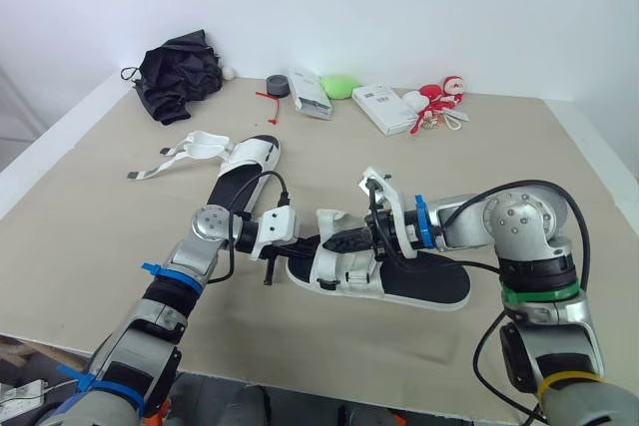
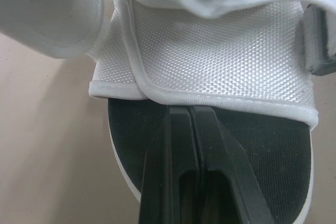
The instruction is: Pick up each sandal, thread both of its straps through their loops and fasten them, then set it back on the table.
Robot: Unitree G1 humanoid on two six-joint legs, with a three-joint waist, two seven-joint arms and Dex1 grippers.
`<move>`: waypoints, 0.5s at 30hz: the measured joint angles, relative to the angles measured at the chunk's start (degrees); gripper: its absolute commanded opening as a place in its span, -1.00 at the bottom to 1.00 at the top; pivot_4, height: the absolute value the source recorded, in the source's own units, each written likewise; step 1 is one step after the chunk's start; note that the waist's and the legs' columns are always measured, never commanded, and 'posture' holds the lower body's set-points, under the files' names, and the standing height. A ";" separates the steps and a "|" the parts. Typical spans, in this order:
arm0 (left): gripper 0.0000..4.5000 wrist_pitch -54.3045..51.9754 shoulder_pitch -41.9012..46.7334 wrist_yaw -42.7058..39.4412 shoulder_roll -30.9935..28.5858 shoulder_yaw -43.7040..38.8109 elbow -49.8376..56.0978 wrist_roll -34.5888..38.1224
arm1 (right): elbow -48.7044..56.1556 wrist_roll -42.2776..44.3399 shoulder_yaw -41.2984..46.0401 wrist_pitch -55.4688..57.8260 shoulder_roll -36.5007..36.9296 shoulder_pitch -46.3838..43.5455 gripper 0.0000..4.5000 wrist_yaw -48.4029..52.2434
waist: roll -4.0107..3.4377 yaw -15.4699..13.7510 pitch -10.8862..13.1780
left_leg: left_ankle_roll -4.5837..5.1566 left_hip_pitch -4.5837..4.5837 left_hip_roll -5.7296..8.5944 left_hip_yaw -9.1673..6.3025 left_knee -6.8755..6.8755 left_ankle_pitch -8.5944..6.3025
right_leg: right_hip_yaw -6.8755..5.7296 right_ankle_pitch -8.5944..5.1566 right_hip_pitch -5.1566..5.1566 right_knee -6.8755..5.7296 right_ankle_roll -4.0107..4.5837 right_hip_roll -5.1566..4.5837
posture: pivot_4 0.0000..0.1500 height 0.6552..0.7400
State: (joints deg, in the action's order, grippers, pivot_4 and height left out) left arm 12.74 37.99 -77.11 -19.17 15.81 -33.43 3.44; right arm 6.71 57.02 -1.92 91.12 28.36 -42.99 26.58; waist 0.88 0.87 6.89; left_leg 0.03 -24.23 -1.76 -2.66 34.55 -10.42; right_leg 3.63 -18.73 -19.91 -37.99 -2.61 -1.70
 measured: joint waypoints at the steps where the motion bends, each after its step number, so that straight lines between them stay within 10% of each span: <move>1: -1.00 0.00 0.06 0.01 0.00 0.00 -0.02 0.00 | 0.14 -0.09 -0.18 -0.08 0.07 0.29 -0.98 0.17 | -0.01 0.00 0.00 | 0.00 0.00 0.01 0.01 0.00 0.00 | 0.01 0.00 0.01 0.00 0.00 -0.01 | 1.00 0.82; 15: -1.00 0.11 0.20 0.18 0.05 0.04 -0.38 0.00 | 2.89 -4.07 -2.04 -3.84 0.88 3.27 -0.98 1.60 | 0.00 0.00 0.00 | 0.00 0.03 0.06 -0.04 0.00 0.00 | -0.05 -0.01 0.01 0.00 0.00 -0.06 | 1.00 0.82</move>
State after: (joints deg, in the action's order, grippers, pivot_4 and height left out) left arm 12.86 38.18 -76.93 -19.11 15.85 -33.81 3.44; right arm 9.60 52.95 -3.95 87.28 29.24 -39.72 28.18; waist 0.89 0.87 6.90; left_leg 0.03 -24.20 -1.70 -2.69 34.55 -10.42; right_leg 3.58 -18.74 -19.90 -37.99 -2.61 -1.76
